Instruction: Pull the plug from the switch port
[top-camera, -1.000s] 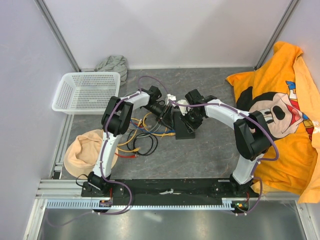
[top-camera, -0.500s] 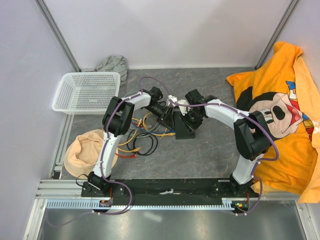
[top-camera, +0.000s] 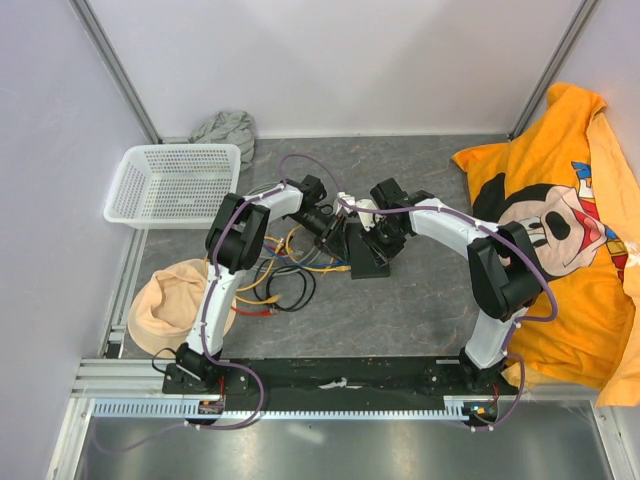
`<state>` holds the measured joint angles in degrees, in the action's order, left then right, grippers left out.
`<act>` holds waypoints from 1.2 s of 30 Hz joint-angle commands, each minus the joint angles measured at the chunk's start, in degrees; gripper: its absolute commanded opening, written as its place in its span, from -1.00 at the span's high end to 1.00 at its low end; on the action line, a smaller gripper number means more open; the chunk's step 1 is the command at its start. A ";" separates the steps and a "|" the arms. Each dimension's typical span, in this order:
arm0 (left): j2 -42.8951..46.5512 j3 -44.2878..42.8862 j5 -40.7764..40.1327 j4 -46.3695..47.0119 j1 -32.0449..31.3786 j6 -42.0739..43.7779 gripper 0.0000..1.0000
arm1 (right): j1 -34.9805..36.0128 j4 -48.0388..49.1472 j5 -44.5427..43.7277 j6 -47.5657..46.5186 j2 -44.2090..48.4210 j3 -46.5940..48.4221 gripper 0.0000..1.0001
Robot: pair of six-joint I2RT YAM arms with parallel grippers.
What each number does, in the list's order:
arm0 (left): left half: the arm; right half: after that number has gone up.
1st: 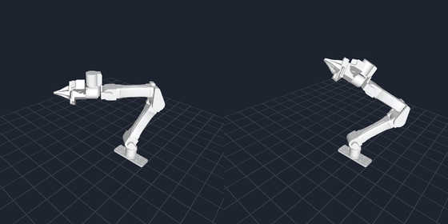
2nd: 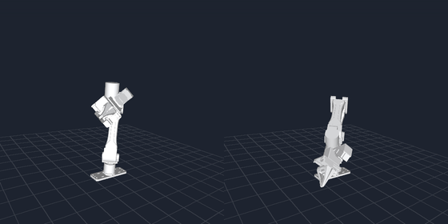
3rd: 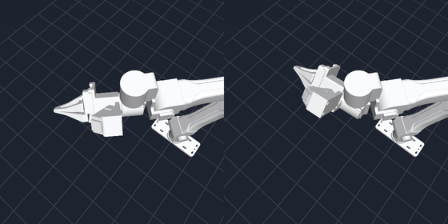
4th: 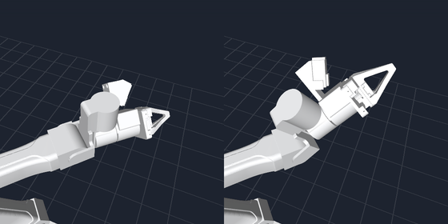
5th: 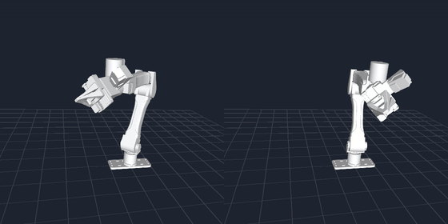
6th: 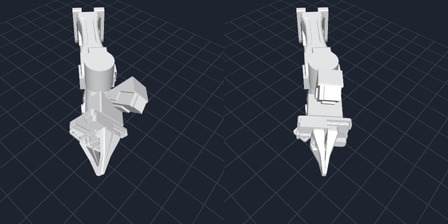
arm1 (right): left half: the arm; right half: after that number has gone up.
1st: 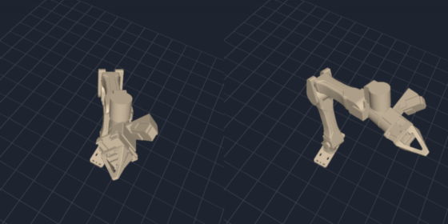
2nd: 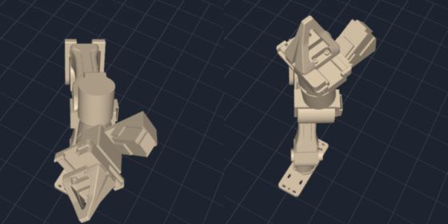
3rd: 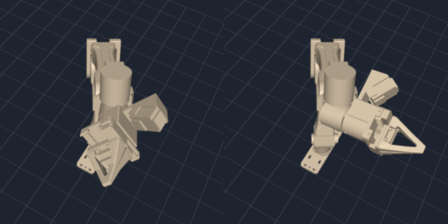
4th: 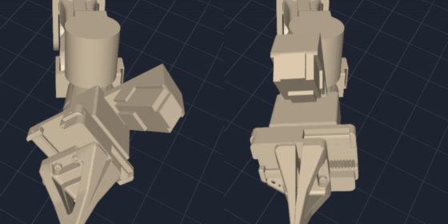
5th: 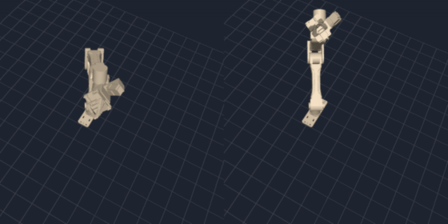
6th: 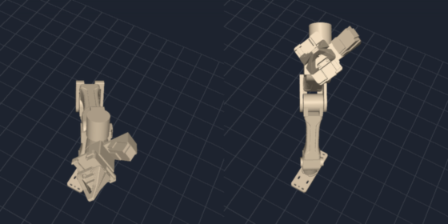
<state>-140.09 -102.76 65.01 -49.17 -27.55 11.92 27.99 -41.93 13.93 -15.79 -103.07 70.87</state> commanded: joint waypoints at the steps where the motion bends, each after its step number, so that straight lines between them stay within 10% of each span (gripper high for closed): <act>1: -1.59 -0.51 -0.06 -3.04 -0.40 3.81 0.41 | -0.04 -1.40 0.66 0.67 -1.87 0.14 0.43; 13: -2.11 -1.39 -1.64 -3.30 -0.92 2.93 0.59 | -0.13 -1.31 0.66 0.67 -2.40 0.41 0.43; 18: -2.29 -1.56 -1.73 -3.30 -1.01 2.84 0.97 | 0.31 -1.40 0.13 0.50 -2.32 0.23 0.42; 36: -3.35 -1.22 -4.98 -13.41 0.74 11.81 0.97 | 4.27 -1.22 -6.29 -0.82 -3.63 -0.91 0.54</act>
<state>-142.85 -106.45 65.28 -56.90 -27.38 17.23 31.20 -42.00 8.93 -16.34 -103.35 71.18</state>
